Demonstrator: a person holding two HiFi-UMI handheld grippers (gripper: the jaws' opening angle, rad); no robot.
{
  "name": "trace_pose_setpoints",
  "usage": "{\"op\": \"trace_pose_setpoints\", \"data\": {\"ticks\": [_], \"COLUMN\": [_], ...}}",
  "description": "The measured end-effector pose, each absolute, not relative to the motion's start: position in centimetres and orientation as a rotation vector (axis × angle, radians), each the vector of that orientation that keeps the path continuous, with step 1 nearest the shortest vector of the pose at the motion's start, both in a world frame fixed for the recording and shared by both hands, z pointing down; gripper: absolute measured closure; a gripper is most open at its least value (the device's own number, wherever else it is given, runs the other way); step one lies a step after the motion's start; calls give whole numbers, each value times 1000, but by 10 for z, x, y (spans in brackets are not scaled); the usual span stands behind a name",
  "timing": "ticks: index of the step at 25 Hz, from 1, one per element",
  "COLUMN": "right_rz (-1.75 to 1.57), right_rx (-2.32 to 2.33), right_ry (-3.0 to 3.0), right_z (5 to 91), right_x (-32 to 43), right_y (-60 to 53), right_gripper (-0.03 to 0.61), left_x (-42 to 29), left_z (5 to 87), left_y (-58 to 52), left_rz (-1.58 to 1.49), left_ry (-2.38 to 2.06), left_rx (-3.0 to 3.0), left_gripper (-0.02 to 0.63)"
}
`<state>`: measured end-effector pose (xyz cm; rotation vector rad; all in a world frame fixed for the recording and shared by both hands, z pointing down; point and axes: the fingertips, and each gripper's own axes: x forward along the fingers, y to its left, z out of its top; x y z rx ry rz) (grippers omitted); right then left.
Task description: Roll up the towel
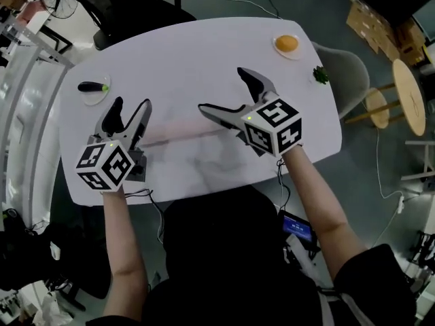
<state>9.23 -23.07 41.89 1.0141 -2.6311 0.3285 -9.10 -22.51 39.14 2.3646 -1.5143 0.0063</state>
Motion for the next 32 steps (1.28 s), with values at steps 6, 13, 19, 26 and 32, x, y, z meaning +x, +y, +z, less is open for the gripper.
{"op": "trace_pose_setpoints", "data": {"ticks": [6, 13, 19, 26, 32], "right_rz": [270, 252, 362, 430, 395], "right_rx": [1033, 1223, 1238, 1271, 1263], "right_ry": [-2612, -2556, -2587, -2545, -2529], "right_z": [421, 429, 448, 462, 461], "right_x": [92, 119, 145, 159, 161], "right_y": [-224, -218, -194, -192, -193], "right_gripper": [119, 516, 570, 571, 571], "left_x": [-76, -56, -45, -45, -53], "left_z": [393, 415, 433, 444, 453], "left_y": [-230, -227, -216, -218, -219], "left_rz": [-2, 169, 123, 134, 155], "left_ry": [-1476, -1548, -1466, -1463, -1441], "left_rx": [2410, 2453, 2432, 2410, 2376], "left_gripper": [271, 576, 600, 601, 601]}}
